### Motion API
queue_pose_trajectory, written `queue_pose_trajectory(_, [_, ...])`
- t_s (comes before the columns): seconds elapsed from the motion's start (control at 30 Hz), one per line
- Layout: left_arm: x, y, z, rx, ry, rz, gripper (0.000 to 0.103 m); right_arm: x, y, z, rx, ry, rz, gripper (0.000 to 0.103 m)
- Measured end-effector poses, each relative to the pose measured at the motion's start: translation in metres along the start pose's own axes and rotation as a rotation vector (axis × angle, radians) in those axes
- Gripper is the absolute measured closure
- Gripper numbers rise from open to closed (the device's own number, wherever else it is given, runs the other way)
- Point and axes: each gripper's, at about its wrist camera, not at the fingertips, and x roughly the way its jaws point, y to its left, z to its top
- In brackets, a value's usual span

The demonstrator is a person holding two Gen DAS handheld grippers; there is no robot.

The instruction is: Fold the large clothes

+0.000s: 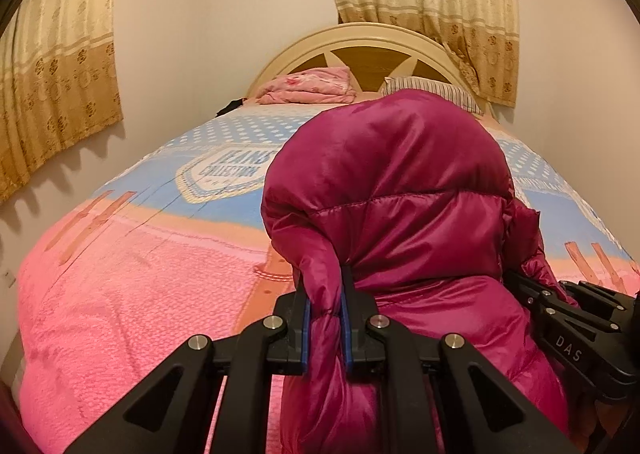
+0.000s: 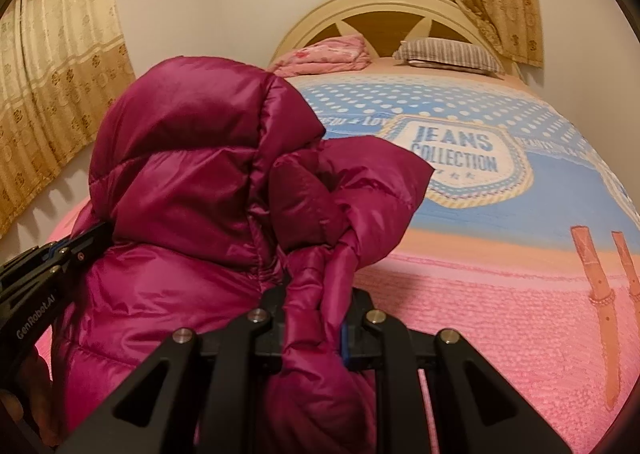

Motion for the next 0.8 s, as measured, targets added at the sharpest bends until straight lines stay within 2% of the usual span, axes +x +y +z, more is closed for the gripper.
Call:
queue_pose_trajectory(0.53, [0.003, 0.065, -0.002, -0.071, 0.005, 0.071, 0.092, 0.025, 0.057, 0.009, -0.078, 0.018, 0.073, 0.084])
queue_pose_trajectory(0.8, [0.014, 0.083, -0.008, -0.076, 0.038, 0.089, 0.092, 0.048, 0.075, 0.005, -0.100, 0.067, 0.102, 0.084])
